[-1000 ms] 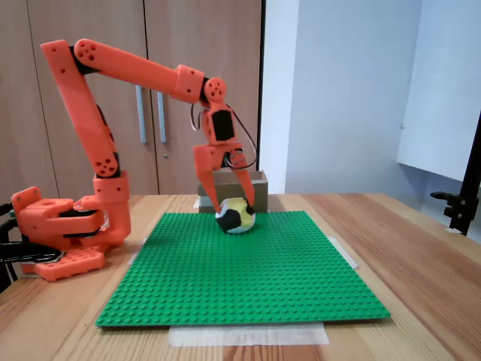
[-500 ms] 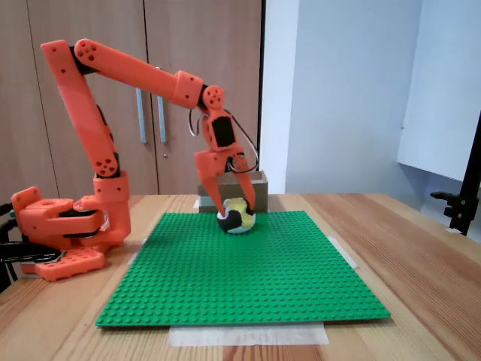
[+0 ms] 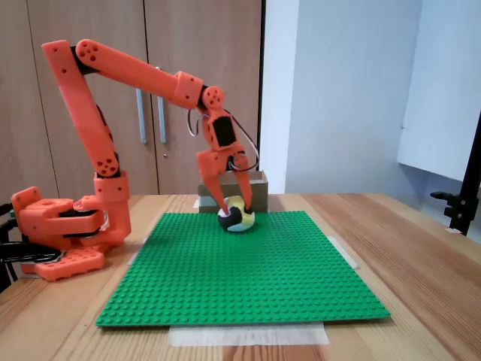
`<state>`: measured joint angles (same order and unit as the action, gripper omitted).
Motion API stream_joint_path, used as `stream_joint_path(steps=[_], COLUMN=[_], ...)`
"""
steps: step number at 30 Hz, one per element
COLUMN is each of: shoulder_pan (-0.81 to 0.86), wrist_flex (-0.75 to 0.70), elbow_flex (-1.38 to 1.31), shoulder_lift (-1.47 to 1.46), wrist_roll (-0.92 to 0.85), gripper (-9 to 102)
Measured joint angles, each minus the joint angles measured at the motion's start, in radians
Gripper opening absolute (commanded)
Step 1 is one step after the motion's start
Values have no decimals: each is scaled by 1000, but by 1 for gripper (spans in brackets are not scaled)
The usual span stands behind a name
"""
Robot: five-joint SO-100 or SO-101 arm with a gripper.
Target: Pick the ball and put it in the box.
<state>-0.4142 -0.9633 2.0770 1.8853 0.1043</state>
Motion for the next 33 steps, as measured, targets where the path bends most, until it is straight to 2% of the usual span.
stream_joint_path(steps=[8,12,33], shoulder_pan=[-3,-3,-9], wrist_flex=[-26,-69,-313], elbow_flex=[-3,-37,-448], shoulder_lift=[5,5,3], wrist_roll=[-29,-35,-35], gripper=[1,-1,-1])
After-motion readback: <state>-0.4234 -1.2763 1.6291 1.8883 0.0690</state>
